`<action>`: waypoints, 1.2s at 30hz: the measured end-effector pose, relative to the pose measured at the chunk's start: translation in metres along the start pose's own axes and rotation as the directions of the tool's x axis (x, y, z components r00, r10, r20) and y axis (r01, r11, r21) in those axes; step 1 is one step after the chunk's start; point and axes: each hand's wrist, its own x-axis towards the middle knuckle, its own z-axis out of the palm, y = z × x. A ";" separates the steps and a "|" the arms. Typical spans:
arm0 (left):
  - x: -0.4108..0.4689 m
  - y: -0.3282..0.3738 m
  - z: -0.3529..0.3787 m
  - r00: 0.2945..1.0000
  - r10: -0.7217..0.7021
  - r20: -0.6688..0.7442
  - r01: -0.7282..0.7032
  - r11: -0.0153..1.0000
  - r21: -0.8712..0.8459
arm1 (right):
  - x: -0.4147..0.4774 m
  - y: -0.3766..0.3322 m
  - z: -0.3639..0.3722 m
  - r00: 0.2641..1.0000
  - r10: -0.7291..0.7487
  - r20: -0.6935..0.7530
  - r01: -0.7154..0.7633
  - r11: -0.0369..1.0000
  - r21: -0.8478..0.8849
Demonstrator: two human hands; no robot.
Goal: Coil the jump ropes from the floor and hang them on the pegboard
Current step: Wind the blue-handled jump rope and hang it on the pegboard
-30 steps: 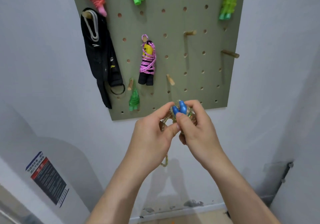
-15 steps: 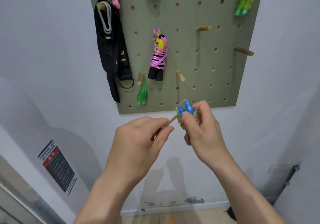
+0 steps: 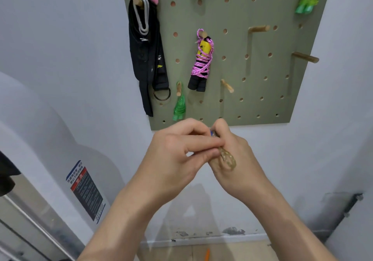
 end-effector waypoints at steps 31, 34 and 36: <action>0.024 -0.028 -0.006 0.789 -0.500 0.356 0.610 0.566 -0.555 | 0.000 -0.013 -0.008 0.947 -0.043 0.318 0.048 0.999 -0.007; 0.027 -0.031 0.002 0.763 -0.546 0.345 0.623 0.479 -0.619 | 0.002 -0.007 -0.009 0.951 -0.027 0.308 -0.062 0.960 0.275; 0.027 -0.032 0.008 0.764 -0.562 0.317 0.610 0.469 -0.639 | 0.005 -0.004 -0.006 0.969 -0.001 0.248 -0.111 0.892 0.438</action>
